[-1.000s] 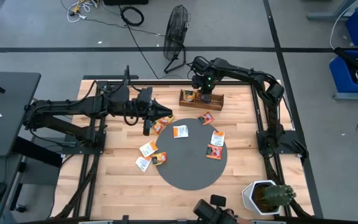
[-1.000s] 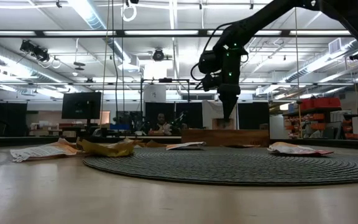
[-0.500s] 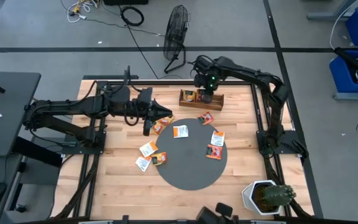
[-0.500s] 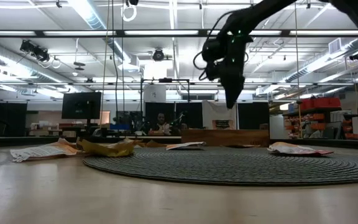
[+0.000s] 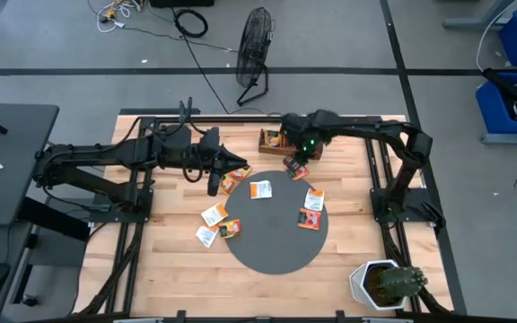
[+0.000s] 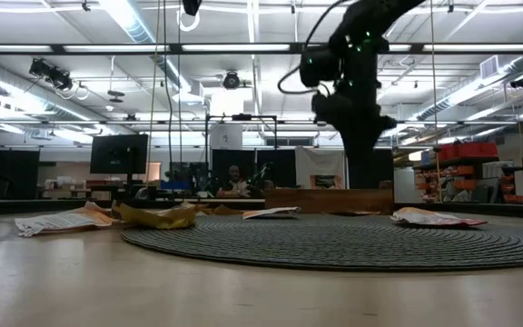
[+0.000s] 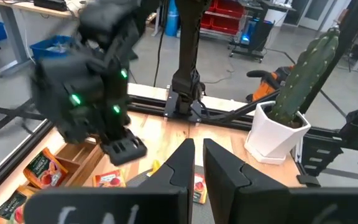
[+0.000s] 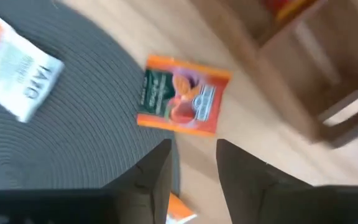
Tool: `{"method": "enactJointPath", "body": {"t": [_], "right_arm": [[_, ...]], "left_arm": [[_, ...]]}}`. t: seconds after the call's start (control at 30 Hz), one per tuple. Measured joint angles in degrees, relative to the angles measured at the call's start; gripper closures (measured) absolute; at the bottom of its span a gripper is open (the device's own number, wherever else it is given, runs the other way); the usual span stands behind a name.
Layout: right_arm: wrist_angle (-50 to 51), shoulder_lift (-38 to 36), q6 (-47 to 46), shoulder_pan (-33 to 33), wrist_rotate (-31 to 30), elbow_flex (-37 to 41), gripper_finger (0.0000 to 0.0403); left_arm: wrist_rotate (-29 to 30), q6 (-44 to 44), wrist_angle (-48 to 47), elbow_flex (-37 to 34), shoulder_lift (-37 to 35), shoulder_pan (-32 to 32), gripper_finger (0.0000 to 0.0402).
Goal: Pick & Place Tea
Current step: Put the orange tea bag into the middle section of the wooden organizer
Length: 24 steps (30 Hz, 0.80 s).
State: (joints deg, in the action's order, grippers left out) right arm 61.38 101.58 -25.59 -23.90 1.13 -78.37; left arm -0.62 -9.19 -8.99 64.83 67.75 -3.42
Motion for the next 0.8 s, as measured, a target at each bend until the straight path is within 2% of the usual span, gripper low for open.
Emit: {"method": "enactJointPath", "body": {"t": [0.27, 0.53, 0.8], "right_arm": [[-11.86, -0.04, -8.38, -1.12, 1.26, 11.64, 0.0252], [-19.30, -0.04, -10.17, -1.59, -0.19, 16.34, 0.0214], [-23.73, -0.04, -9.53, -1.80, -1.54, 20.03, 0.0221]], "left_arm": [[0.00, 0.00, 0.05, -0.01, 0.00, 0.00, 0.0367], [-0.01, -0.64, -0.83, 0.00, 0.00, 0.02, 0.0367], [-0.02, -0.70, -1.16, 0.00, 0.00, 0.04, 0.0367]]}}
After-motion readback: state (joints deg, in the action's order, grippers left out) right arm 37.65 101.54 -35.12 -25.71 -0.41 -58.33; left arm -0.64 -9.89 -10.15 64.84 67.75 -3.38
